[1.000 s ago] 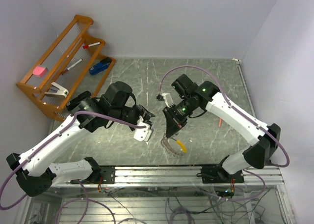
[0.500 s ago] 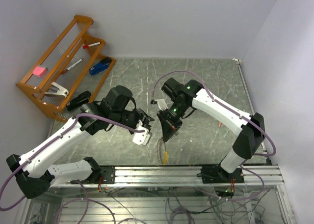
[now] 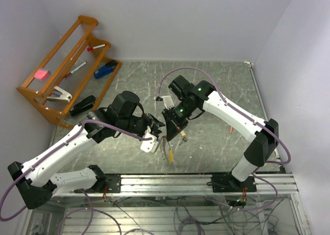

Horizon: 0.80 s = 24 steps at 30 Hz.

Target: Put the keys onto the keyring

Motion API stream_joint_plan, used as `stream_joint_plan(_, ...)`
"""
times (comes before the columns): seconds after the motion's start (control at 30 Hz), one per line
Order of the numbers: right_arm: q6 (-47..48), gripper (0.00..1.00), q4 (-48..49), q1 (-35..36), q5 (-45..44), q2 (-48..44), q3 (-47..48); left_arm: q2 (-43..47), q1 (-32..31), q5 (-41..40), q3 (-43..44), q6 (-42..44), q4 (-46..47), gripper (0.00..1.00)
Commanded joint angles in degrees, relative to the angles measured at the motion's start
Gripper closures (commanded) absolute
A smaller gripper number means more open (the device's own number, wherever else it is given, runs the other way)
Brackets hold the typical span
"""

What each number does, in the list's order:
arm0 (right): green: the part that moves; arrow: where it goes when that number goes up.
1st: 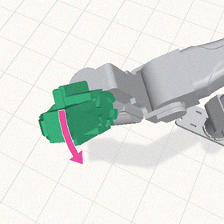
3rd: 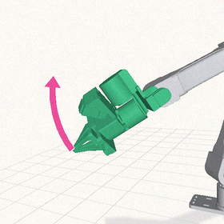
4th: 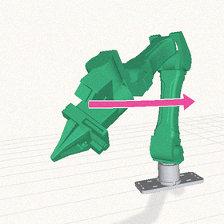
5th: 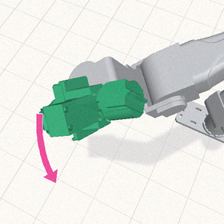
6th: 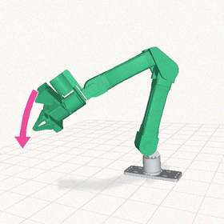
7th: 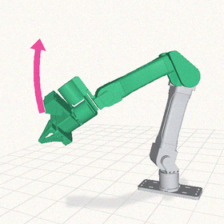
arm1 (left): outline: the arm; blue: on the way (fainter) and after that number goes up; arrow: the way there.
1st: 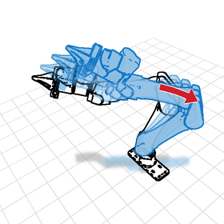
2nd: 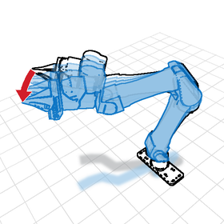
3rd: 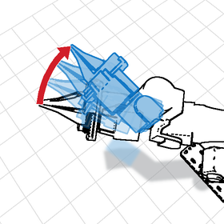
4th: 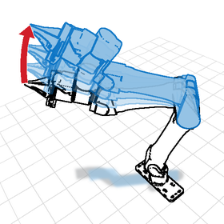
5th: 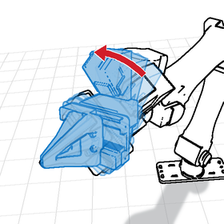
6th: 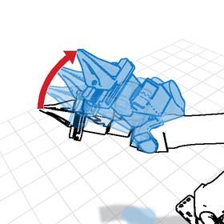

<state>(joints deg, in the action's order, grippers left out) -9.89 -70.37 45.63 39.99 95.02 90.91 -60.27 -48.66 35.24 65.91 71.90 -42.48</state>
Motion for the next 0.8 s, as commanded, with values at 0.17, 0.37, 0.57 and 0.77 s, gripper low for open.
stream_joint_plan(0.17,-2.48,1.0,13.17,0.12,-4.81,-6.52,0.74,0.58,0.24,0.1,4.1,2.42,-4.06,0.57)
stream_joint_plan(0.37,-0.72,1.0,14.82,0.1,-5.77,-7.79,1.82,0.5,0.24,-2.86,4.09,2.17,-2.36,0.58)
stream_joint_plan(0.57,-0.53,1.0,15.65,0.1,-5.66,-9.42,2.4,0.43,0.31,-7.9,3.11,2.98,0.15,0.58)
stream_joint_plan(0.77,-1.14,1.0,16.89,0.09,-4.39,-11.01,2.27,0.42,0.35,-9.96,2.78,3.35,1.24,0.59)
